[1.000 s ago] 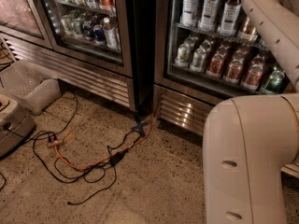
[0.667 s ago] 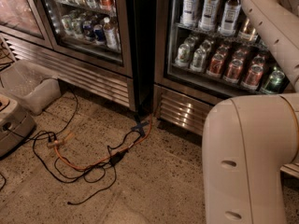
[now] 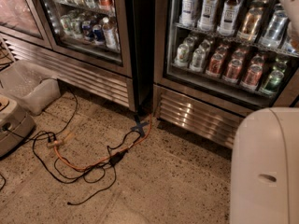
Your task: Close left fridge door
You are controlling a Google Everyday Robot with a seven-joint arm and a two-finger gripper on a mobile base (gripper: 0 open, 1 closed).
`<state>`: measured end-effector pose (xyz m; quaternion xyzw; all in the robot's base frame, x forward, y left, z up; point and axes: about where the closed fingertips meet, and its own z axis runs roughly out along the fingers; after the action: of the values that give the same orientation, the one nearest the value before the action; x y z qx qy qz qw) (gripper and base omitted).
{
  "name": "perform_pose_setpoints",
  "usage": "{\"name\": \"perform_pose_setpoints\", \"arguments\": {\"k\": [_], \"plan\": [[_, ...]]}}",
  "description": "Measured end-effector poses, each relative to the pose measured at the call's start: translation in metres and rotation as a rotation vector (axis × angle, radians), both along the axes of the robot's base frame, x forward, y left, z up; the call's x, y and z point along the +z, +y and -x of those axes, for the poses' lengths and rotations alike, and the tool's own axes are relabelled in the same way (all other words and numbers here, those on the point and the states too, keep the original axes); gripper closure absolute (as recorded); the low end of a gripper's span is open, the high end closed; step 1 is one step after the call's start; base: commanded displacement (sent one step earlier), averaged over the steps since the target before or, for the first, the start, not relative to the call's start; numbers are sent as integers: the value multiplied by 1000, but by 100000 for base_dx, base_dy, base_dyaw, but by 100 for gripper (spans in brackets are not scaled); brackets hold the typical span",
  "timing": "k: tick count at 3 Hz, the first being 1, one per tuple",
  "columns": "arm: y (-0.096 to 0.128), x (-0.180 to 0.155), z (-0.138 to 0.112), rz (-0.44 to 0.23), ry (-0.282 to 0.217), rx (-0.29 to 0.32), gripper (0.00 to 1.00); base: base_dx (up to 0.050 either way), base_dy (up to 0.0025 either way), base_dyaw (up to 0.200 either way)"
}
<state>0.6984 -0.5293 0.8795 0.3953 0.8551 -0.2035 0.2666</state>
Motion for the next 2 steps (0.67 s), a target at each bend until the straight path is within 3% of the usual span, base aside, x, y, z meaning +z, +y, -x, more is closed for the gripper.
{"name": "perform_pose_setpoints", "arguments": {"k": [1,2], "plan": [[-25,-25,45,-236,-38,-110,100,0,0,0],[-35,-54,86,-437,-42,-274,100,0,0,0]]}}
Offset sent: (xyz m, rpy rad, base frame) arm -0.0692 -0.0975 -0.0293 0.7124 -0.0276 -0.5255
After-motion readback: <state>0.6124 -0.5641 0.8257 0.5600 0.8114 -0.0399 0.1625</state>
